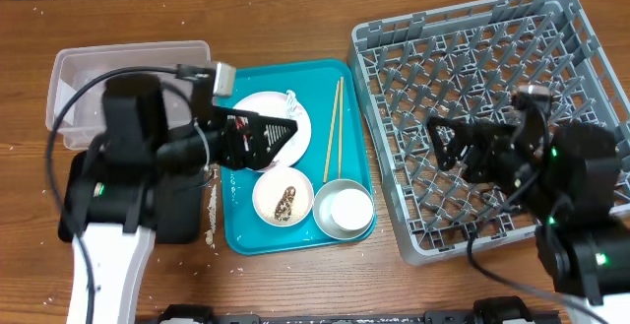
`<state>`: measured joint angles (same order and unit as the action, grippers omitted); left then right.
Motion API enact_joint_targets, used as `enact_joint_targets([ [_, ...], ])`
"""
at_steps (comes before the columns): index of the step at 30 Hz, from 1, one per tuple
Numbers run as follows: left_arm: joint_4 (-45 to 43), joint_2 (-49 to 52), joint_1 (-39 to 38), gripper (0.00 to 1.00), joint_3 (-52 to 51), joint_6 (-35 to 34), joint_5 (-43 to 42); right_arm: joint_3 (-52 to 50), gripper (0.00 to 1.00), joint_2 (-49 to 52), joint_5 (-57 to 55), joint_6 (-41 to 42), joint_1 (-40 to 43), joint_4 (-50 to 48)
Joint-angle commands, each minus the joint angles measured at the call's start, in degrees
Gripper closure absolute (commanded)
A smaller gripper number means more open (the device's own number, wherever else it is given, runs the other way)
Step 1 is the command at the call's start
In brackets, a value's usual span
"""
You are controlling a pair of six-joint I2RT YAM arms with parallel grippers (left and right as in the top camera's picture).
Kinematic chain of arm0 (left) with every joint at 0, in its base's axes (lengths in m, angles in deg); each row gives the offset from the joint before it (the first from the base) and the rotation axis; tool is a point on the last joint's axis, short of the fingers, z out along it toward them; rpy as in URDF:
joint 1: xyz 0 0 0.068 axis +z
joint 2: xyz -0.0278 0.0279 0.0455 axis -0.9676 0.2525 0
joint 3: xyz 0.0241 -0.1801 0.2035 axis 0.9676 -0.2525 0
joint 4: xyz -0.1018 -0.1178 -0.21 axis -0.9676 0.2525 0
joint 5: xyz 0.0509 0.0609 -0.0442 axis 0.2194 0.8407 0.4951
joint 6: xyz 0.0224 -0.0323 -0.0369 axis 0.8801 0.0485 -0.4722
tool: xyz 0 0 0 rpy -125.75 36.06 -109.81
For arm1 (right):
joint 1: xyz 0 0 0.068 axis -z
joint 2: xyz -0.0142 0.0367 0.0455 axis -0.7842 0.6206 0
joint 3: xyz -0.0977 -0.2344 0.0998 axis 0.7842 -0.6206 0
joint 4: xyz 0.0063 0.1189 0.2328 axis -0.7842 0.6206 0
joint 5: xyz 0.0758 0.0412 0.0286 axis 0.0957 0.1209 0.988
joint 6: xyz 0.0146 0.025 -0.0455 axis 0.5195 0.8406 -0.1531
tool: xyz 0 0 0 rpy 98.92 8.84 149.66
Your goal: Sort waste into correct bins and load items into the dishwasher
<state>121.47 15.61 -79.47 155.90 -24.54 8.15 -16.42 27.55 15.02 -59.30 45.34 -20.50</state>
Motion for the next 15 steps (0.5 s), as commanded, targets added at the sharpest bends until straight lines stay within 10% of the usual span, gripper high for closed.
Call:
enact_joint_targets([
  [1,4.3,4.5,-1.9,0.12,1.0,-0.8,-1.2,1.5,0.0,2.4,2.1,-1.2,0.4,1.0],
  [15,6.1,17.9,-33.0,0.21,1.0,-3.7,43.0,1.5,0.0,12.9,2.3,-1.2,0.4,6.0],
])
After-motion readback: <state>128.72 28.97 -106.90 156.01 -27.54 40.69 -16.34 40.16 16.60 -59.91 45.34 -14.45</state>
